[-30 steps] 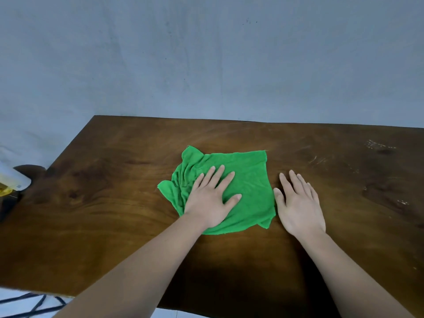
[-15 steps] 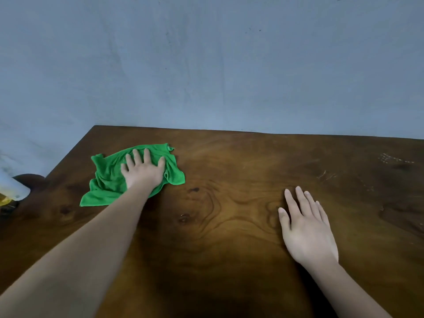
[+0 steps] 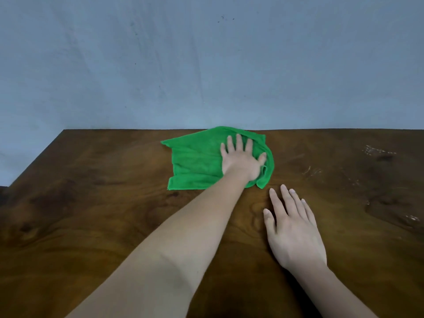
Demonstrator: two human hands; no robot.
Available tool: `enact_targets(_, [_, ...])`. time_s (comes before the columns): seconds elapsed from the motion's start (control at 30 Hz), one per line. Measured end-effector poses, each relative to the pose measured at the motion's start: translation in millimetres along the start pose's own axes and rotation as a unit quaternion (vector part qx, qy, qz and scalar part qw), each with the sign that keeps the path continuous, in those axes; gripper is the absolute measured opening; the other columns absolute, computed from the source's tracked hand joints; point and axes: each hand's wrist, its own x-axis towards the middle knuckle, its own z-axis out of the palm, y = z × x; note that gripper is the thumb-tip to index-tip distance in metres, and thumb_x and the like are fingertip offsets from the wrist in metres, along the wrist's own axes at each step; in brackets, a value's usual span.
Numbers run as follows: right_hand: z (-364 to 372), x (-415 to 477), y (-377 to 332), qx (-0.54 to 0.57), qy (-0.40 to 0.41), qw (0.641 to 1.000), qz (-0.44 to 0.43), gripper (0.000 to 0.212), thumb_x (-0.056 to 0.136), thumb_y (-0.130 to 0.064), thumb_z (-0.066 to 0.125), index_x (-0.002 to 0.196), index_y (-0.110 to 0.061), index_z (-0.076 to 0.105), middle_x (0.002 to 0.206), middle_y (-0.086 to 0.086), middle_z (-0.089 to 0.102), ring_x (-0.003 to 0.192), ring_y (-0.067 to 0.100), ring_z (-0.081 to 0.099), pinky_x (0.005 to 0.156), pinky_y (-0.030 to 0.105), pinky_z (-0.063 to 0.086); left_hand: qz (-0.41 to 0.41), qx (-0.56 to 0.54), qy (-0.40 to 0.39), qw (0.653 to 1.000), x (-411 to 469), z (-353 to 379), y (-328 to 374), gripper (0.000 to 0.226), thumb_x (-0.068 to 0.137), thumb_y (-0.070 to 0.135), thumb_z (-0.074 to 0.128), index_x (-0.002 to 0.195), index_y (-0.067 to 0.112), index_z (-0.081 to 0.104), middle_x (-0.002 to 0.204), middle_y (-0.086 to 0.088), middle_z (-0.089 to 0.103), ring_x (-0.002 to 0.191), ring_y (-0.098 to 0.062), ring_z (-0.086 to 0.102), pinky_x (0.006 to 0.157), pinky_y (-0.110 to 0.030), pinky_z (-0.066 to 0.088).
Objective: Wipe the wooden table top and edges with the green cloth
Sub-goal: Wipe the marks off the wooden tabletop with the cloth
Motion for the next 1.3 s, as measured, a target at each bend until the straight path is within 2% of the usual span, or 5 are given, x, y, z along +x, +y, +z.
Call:
enact_targets(0.27, [-1,-2,0,0.006,0.003,1.0,-0.001,0.081,0.109,-0.063,-0.003,0.177,-0.029,0.024,0.187,0.0,0.011,0.173,0.018,0.0,0.14,0.041,0.001,0.223,0.045,0.0,0.974,-11,4,-42,0.082,0.101,0.086,0.008,0.173,0.047,0.003,0.183,0.008,-0.008,0.169,-0.017,-0.01,0.137,-0.051,-0.002])
enact_targets(0.63, [0,-5,0,0.013,0.024,1.0,0.0,0.069,0.117,-0.059,0.008,0.179,-0.03,0.008,0.188,0.0,-0.002,0.173,0.019,-0.007,0.139,0.042,-0.005,-0.059,-0.015,0.025,0.998,50,0,4,0.086,0.106,0.072,0.012,0.177,0.025,-0.001,0.183,-0.017,-0.012,0.169,-0.035,-0.013,0.135,-0.059,-0.004])
enact_targets(0.9, [8,-7,2,0.031,0.068,0.997,-0.012,0.068,0.117,-0.053,0.018,0.175,-0.022,0.03,0.185,0.008,0.022,0.172,0.025,0.013,0.141,0.047,0.01,0.192,0.015,-0.034,0.981,17,13,60,0.079,0.106,0.079,0.015,0.175,0.041,0.009,0.183,0.01,-0.009,0.17,-0.019,-0.012,0.135,-0.053,-0.005])
enact_targets(1.03, [11,-9,1,0.028,0.101,0.994,-0.006,0.062,0.115,-0.049,0.029,0.164,-0.017,0.049,0.173,0.013,0.043,0.163,0.03,0.034,0.137,0.05,0.024,0.233,-0.112,-0.081,0.963,-13,3,48,0.065,0.113,0.066,0.031,0.171,0.037,0.035,0.184,0.008,0.014,0.17,-0.017,0.006,0.137,-0.047,0.001])
enact_targets(1.3, [7,-15,-2,0.036,0.143,0.989,-0.007,0.054,0.112,-0.045,0.042,0.153,-0.014,0.058,0.162,0.014,0.054,0.154,0.032,0.045,0.131,0.05,0.036,0.188,-0.158,0.044,0.968,-109,-12,-19,0.04,0.11,0.041,0.058,0.148,0.03,0.064,0.157,0.009,0.056,0.146,-0.019,0.051,0.122,-0.05,0.041])
